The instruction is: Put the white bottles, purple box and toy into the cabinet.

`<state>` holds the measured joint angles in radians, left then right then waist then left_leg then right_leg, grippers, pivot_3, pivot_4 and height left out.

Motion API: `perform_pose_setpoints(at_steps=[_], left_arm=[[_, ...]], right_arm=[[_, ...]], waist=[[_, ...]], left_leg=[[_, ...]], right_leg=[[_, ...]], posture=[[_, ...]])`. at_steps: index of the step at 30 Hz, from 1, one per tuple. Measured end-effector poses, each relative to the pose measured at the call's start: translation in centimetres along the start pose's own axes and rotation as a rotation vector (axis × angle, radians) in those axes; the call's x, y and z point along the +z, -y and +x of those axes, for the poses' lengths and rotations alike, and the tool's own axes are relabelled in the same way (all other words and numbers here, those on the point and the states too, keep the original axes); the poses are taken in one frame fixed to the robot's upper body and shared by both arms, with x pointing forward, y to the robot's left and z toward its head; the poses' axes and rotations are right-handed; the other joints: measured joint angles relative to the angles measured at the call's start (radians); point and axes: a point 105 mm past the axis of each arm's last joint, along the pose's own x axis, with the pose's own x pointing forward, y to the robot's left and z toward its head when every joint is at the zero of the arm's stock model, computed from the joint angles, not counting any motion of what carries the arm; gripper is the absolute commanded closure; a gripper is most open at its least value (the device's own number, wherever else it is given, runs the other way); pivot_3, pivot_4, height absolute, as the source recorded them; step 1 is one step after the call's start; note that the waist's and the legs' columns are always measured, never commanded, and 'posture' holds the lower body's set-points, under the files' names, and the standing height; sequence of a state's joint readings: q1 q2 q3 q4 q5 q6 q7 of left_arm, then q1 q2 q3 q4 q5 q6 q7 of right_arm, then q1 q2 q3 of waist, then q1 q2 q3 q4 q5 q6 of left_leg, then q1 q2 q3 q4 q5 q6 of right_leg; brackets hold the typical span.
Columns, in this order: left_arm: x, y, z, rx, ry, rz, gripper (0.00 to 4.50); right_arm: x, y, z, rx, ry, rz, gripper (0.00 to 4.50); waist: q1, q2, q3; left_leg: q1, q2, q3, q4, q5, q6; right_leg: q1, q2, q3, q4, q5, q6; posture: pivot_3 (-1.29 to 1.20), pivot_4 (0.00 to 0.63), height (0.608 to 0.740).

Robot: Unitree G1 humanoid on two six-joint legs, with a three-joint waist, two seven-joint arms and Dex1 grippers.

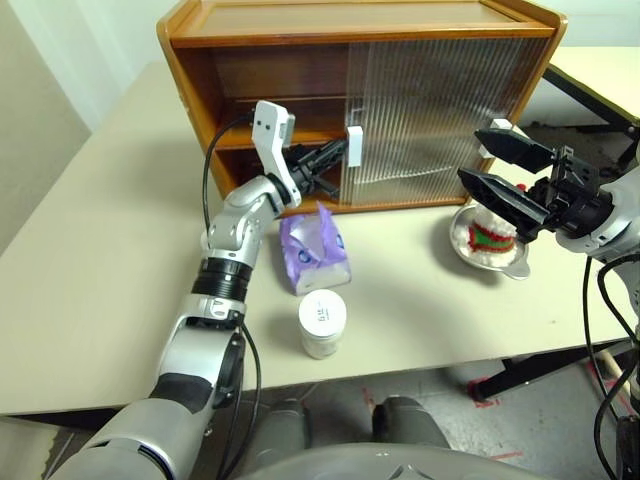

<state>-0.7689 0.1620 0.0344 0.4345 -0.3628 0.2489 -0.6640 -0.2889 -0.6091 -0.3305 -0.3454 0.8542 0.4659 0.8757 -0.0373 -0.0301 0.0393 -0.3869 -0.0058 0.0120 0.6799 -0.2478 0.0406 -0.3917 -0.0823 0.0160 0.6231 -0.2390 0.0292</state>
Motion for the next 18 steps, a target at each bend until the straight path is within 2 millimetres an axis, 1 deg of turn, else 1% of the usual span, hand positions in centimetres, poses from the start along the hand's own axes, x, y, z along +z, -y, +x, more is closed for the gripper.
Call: perform_pose_setpoints(at_steps=[1,4,5,7,9,11,12,14,15,17,18], left_arm=[[0.6,0.0,-0.2,-0.004,0.02,-0.001,4.47],[3.5,0.6,-0.7,-0.045,0.109,0.008,4.47],[4.4,0.8,-1.1,-0.064,0.13,0.019,4.31],[6.3,0.9,-2.3,-0.098,0.16,0.047,3.9],[7.5,0.8,-3.7,-0.115,0.173,0.076,3.15],[7.9,0.5,-4.9,-0.116,0.167,0.092,2.4],[7.7,0.3,-5.7,-0.115,0.146,0.104,1.96],[6.9,-0.4,-7.6,-0.111,0.094,0.104,1.24],[6.5,-0.9,-8.7,-0.097,0.069,0.102,0.77],[6.3,-1.6,-10.2,-0.077,0.044,0.102,0.04],[6.1,-1.9,-11.1,-0.075,0.022,0.114,0.04]], right_arm=[[0.0,0.0,0.0,0.002,0.0,0.001,0.0],[-0.1,0.4,0.0,0.004,-0.002,0.009,0.0],[-0.1,0.5,0.0,0.006,-0.001,0.011,0.0],[0.1,0.7,0.3,0.017,0.007,0.013,0.0],[0.1,0.8,0.5,0.027,0.01,0.018,0.0],[-0.3,0.7,0.9,0.044,0.006,0.031,0.0],[-0.4,0.7,1.1,0.055,0.007,0.039,0.0],[-0.6,0.8,1.3,0.064,0.009,0.048,0.0],[-0.7,0.9,1.4,0.069,0.009,0.051,0.0],[-0.8,1.1,1.6,0.073,0.007,0.059,0.0],[-0.8,1.0,1.8,0.084,0.011,0.061,0.0]], waist=[[0.0,0.0,0.0],[-0.001,0.0,0.0],[-0.001,0.0,0.0],[-0.002,0.001,0.001],[0.002,0.002,0.001],[0.004,0.002,0.001],[0.005,0.002,0.001],[0.004,0.002,0.001],[0.004,0.002,0.002],[0.009,0.002,0.002],[0.01,0.002,0.002]], left_leg=[[0.0,0.0,0.0,0.0,0.0,0.0],[0.0,0.0,0.0,0.0,0.0,0.0],[0.0,0.0,0.0,0.0,0.0,0.0],[0.001,0.001,0.0,0.0,0.0,0.0],[0.002,0.001,0.0,0.0,0.0,0.0],[0.003,0.001,0.0,0.0,0.0,0.0],[0.003,0.001,0.001,0.0,0.0,0.0],[0.004,0.001,0.001,0.0,0.0,0.0],[0.004,0.001,0.001,0.0,0.0,0.0],[0.004,0.002,0.001,0.0,0.0,0.0],[0.004,0.001,0.001,0.0,0.0,0.0]], right_leg=[[0.0,0.0,0.0,0.0,0.0,0.0],[0.0,0.001,0.002,0.0,0.0,0.0],[0.0,0.001,0.002,0.0,0.0,0.0],[0.0,0.002,0.003,0.001,0.0,-0.001],[0.0,0.003,0.003,0.001,0.0,-0.001],[0.0,0.003,0.003,0.002,0.0,-0.001],[0.0,0.003,0.004,0.002,0.0,-0.001],[0.0,0.003,0.005,0.002,0.0,-0.001],[0.0,0.003,0.005,0.002,0.0,-0.001],[0.0,0.002,0.004,0.002,0.0,-0.001],[0.0,0.002,0.005,0.002,0.0,-0.001]], posture=[[-0.08,0.0,0.74],[-0.05,0.0,0.74],[-0.04,0.0,0.74],[-0.03,0.0,0.74],[-0.01,0.0,0.74],[0.02,0.0,0.74],[0.03,0.0,0.74],[0.04,0.0,0.74],[0.05,0.0,0.74],[0.07,0.0,0.74],[0.07,0.0,0.74]])
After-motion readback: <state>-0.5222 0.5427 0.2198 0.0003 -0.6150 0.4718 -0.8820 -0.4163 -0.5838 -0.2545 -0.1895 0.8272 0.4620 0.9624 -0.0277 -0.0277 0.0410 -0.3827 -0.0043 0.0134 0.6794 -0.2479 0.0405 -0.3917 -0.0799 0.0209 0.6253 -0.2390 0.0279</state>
